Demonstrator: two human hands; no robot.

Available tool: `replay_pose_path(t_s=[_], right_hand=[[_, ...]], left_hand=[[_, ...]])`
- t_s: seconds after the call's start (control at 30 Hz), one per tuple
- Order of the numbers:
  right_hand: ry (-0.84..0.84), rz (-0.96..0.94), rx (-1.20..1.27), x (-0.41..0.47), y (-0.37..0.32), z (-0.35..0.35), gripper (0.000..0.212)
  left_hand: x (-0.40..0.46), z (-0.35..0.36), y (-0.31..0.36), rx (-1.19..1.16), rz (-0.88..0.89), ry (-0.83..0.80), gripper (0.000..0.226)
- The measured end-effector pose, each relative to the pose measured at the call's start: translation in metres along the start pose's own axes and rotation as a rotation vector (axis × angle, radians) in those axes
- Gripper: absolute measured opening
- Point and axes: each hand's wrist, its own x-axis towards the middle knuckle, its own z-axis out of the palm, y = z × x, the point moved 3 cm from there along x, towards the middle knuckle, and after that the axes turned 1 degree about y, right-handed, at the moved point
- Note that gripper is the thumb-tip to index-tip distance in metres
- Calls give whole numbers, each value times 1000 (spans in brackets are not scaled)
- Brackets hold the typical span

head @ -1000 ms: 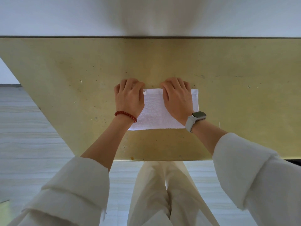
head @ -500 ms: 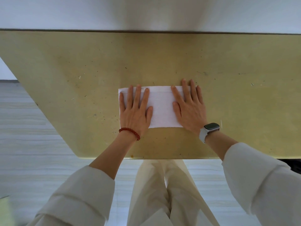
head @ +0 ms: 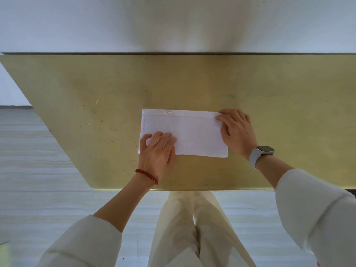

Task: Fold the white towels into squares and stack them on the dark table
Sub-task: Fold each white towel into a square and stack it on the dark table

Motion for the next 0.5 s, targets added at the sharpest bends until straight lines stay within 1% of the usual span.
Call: replay_pose_path(t_s=[0.07,0.13,0.2,0.27,0.33,0.37,0.43,0.5], right_hand=[[-11,-8,-2,-11,-2,-3,32],[-35,-56,17,-26,-5,-5,31],[-100,-144,54,-42,-15,-2,32],[-187,-248,61,-58,-28,3,33],[-232,-311,55,-66,-36,8,33],[-235,-319,68,-67,-38,8,31],[-227,-336,98,-65,-37,9,27],[-224,-397,103,-64,-37,10,24]], left_hand=[[5,-1,-8,65,-6,-51,22],[17,-1,-16,123,-60,-130,28],[30,0,-23,161,-123,-211,34],[36,0,-25,180,-158,-249,31],[34,-3,-21,174,-165,-219,29],[30,-5,-16,152,-144,-174,28],[14,-10,-1,62,-56,-62,26],[-7,-14,13,-55,26,-4,20]])
